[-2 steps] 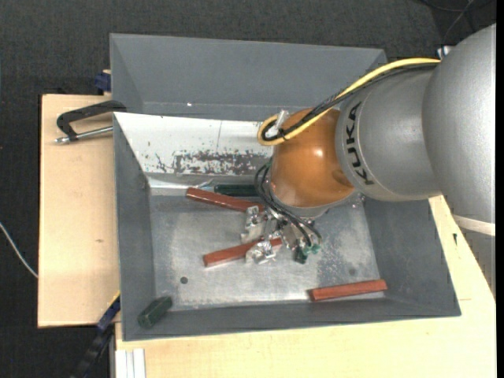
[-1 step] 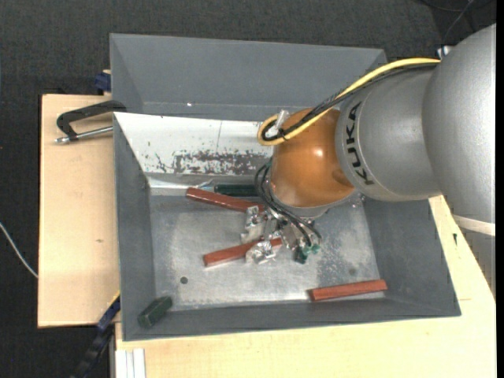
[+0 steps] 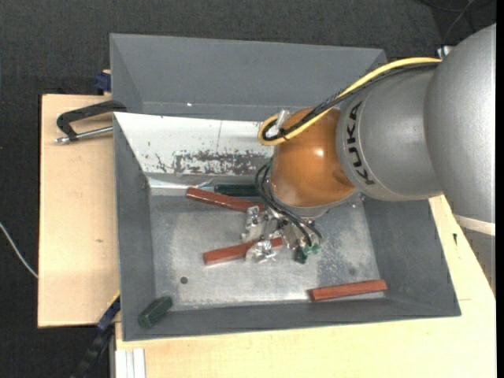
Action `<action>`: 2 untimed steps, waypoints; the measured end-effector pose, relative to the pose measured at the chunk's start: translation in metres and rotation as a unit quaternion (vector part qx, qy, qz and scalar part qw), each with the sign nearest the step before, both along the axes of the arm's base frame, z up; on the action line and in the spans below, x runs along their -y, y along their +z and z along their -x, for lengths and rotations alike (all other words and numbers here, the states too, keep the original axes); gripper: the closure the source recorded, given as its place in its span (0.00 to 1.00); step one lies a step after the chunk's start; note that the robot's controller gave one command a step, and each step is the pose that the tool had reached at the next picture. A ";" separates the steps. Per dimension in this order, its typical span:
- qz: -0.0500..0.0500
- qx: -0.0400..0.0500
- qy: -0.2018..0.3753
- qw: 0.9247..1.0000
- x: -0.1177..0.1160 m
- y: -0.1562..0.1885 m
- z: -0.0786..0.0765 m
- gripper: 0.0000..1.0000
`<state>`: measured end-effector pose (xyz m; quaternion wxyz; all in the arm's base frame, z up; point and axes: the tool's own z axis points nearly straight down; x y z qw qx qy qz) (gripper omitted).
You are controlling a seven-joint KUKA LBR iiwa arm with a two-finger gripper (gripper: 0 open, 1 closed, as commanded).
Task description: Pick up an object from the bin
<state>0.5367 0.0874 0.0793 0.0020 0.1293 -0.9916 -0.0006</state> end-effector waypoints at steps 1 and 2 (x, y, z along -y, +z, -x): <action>0.000 0.003 0.000 1.000 0.000 0.008 0.000 1.00; -0.001 0.005 0.000 1.000 0.000 0.017 -0.001 1.00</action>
Offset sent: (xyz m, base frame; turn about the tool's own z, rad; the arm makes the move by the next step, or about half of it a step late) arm -0.0001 0.0001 0.0341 0.0000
